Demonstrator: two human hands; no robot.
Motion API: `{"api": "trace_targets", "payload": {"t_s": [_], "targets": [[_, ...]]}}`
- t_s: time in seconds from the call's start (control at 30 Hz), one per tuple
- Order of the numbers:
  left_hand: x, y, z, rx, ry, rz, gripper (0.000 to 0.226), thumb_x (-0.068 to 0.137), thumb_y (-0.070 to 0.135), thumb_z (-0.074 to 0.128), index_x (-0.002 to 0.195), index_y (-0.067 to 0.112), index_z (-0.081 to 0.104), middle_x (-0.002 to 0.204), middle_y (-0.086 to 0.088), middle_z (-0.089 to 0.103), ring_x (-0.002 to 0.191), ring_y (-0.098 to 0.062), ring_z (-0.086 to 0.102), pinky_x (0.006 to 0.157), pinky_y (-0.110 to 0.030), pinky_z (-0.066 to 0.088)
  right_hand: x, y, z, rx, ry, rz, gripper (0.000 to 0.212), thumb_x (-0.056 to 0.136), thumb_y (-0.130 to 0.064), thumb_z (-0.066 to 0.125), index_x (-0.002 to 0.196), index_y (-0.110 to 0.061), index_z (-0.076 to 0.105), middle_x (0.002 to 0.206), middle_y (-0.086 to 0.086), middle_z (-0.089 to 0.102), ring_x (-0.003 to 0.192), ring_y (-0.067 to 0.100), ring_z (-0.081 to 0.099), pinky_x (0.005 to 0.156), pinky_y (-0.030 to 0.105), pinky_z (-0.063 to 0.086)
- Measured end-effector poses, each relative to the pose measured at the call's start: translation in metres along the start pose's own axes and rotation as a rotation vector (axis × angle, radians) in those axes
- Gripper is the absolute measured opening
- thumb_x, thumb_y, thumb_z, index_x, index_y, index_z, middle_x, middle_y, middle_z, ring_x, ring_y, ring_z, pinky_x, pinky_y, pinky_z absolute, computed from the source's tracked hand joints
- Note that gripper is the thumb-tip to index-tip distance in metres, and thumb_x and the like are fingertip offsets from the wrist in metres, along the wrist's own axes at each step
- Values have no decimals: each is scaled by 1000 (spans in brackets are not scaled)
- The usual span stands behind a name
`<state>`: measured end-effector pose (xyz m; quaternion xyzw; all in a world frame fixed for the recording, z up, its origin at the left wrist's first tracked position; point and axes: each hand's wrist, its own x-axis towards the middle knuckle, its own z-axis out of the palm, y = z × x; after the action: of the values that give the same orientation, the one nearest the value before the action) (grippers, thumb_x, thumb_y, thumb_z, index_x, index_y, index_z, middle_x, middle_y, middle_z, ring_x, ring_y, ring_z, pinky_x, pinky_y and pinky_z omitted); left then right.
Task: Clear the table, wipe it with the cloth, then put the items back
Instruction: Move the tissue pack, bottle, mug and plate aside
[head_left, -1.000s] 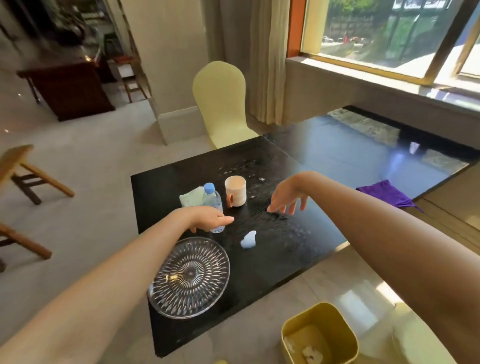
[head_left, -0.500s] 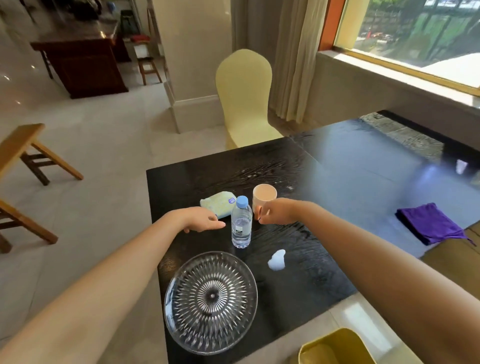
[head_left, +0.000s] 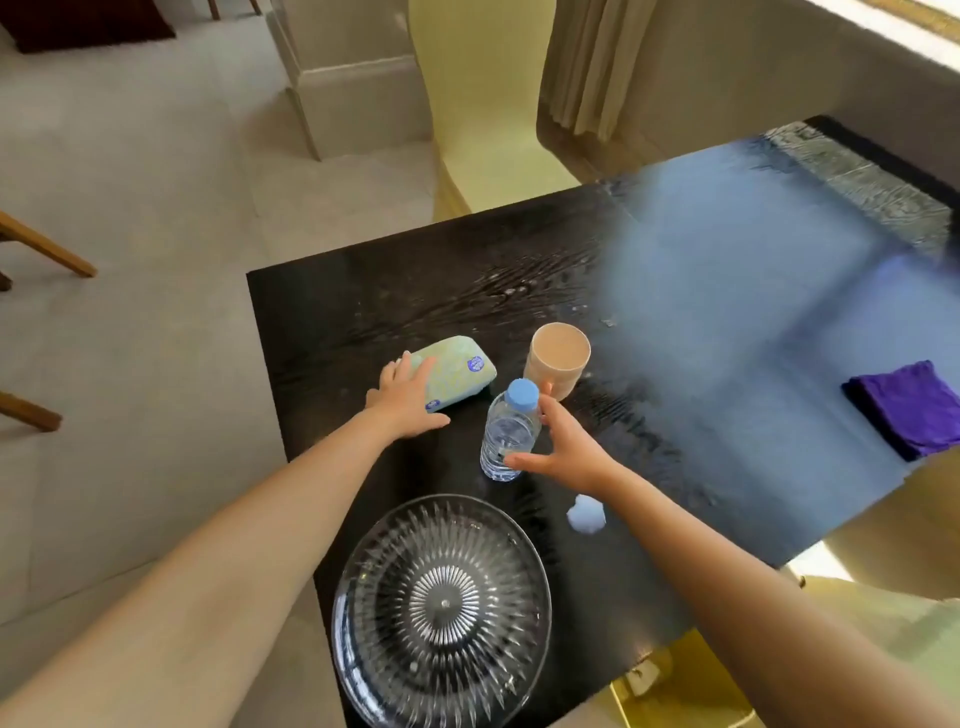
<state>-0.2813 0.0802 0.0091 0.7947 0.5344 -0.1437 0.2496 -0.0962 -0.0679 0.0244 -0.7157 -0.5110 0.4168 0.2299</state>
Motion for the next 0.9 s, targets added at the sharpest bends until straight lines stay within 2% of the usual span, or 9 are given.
{"api": "trace_targets", "payload": {"t_s": [0.07, 0.13, 0.3, 0.4, 0.47, 0.6, 0.7, 0.77, 0.9], "targets": [[11, 2, 4, -6, 18, -4, 97, 79, 45, 67, 150, 30, 1, 160, -6, -11, 146, -33, -6, 110, -59, 21, 2, 2, 4, 55, 26, -6, 78, 68, -36, 79, 134, -23, 39, 133, -7, 50, 121, 14, 50, 105, 40, 44], [21, 2, 7, -21, 4, -4, 98, 78, 43, 69, 149, 32, 2, 159, -5, -14, 146, -34, -10, 110, -61, 19, 3, 6, 7, 111, 39, -1, 75, 71, -34, 78, 134, -30, 37, 133, -9, 52, 120, 10, 52, 104, 36, 44], [43, -2, 15, -38, -25, 8, 94, 76, 43, 71, 149, 30, 13, 160, -5, -14, 146, -34, -10, 110, -61, 18, 3, 7, 13, 173, 87, 20, 66, 72, -29, 79, 116, -50, 34, 124, -15, 53, 116, 8, 54, 99, 26, 43], [52, -3, 21, -44, -9, -4, 83, 79, 41, 70, 146, 25, 23, 160, -7, -10, 145, -36, -9, 111, -59, 20, 1, 6, 16, 216, 100, 25, 67, 74, -24, 78, 120, -38, 31, 125, -9, 52, 112, 9, 55, 86, 11, 42], [56, -6, 25, -74, 6, -21, 72, 82, 37, 68, 141, 23, 31, 160, -8, -7, 144, -39, -1, 111, -57, 23, 0, 4, 19, 242, 113, 32, 69, 75, -23, 77, 121, -36, 28, 123, -8, 53, 106, 6, 57, 80, 11, 44], [57, -7, 29, -128, 103, -23, 52, 86, 29, 63, 132, 12, 45, 157, -10, 10, 133, -41, 26, 106, -45, 34, -4, 1, 23, 258, 174, 36, 65, 75, -23, 77, 120, -34, 32, 109, -17, 54, 95, -1, 58, 83, 17, 46], [56, -8, 29, -209, 166, -48, 49, 84, 25, 64, 126, 4, 51, 149, -12, 29, 125, -40, 39, 100, -42, 38, -9, 2, 23, 325, 246, 62, 60, 74, -21, 78, 119, -25, 39, 110, -12, 59, 98, 4, 61, 85, 23, 49], [53, -9, 26, -292, 226, -65, 48, 81, 21, 64, 124, 4, 53, 135, -15, 44, 118, -38, 48, 92, -41, 44, -14, 3, 21, 348, 281, 66, 59, 74, -21, 78, 120, -23, 41, 114, -8, 61, 102, 9, 62, 89, 26, 49], [41, -4, 15, -366, 317, -61, 35, 83, 13, 61, 114, -1, 59, 121, -19, 54, 107, -36, 55, 78, -35, 41, -24, 4, 6, 332, 310, 53, 56, 74, -19, 77, 115, -29, 41, 103, -20, 60, 94, -1, 61, 82, 18, 47]]}}
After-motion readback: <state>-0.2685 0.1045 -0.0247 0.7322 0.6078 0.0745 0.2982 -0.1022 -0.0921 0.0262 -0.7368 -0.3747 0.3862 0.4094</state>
